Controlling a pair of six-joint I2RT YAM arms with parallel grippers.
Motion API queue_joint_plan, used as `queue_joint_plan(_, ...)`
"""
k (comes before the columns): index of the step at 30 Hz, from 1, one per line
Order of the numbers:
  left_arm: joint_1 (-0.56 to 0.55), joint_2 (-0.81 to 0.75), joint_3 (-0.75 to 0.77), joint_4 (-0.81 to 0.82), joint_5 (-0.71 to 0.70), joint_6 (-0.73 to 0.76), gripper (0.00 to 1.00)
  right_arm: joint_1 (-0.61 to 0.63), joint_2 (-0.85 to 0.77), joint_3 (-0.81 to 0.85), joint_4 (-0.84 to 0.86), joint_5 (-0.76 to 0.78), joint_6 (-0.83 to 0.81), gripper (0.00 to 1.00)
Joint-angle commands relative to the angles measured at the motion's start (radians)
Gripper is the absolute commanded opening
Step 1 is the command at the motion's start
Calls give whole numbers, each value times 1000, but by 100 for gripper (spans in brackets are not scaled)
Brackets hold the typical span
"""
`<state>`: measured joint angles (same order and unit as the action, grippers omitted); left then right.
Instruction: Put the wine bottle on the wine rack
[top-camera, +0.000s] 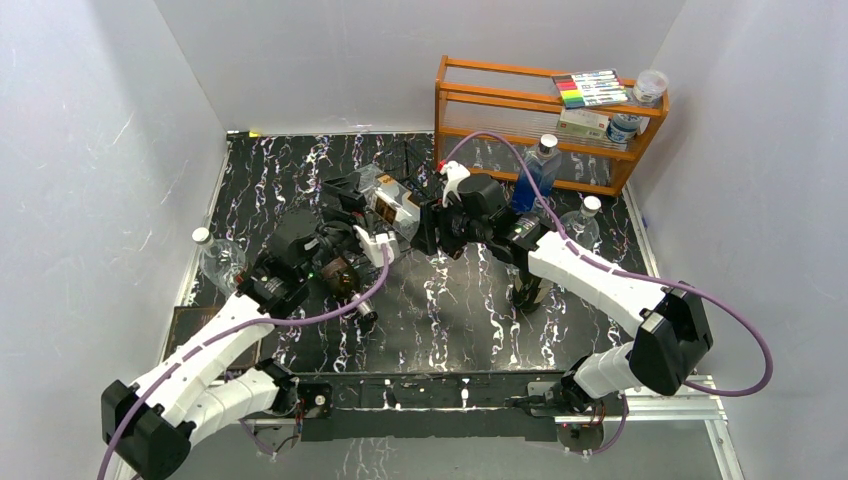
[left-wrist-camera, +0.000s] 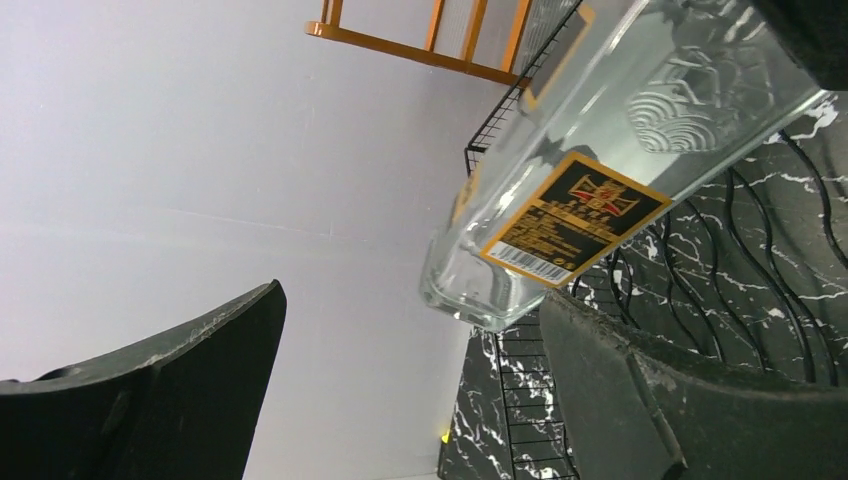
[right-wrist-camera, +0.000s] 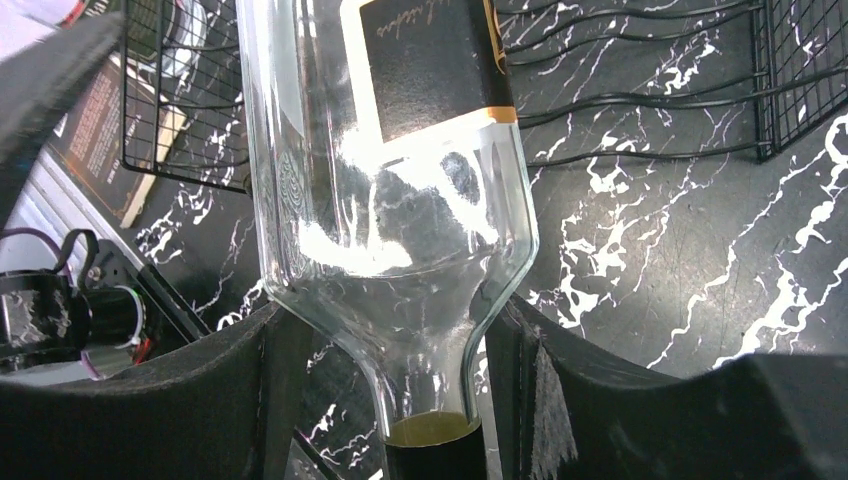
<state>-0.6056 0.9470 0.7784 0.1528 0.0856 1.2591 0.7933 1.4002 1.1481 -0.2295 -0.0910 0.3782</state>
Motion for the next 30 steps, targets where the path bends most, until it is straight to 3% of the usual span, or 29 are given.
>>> queue_joint_plan(1,9,-42,62,-39,56,-142,98,4,-39,53,171,-24,-33,0)
queue_joint_plan(6,8,-57,194,16,31,-534,98,14,-5,71,191,-51,9,0)
queue_joint_plan(7,9,-67,285,40,-43,-807,98,43,17,89,204,-43,26,0)
queue_joint_plan(11,9,-71,402,-21,-127,-1042,98,111,49,120,214,19,43,0)
queue_joint_plan(17,8,-110,441,-61,-154,-1185,98,226,84,146,266,170,136,0)
queue_joint_plan(30,8,-155,473,-120,-179,-1201,98,319,266,248,339,295,234,0)
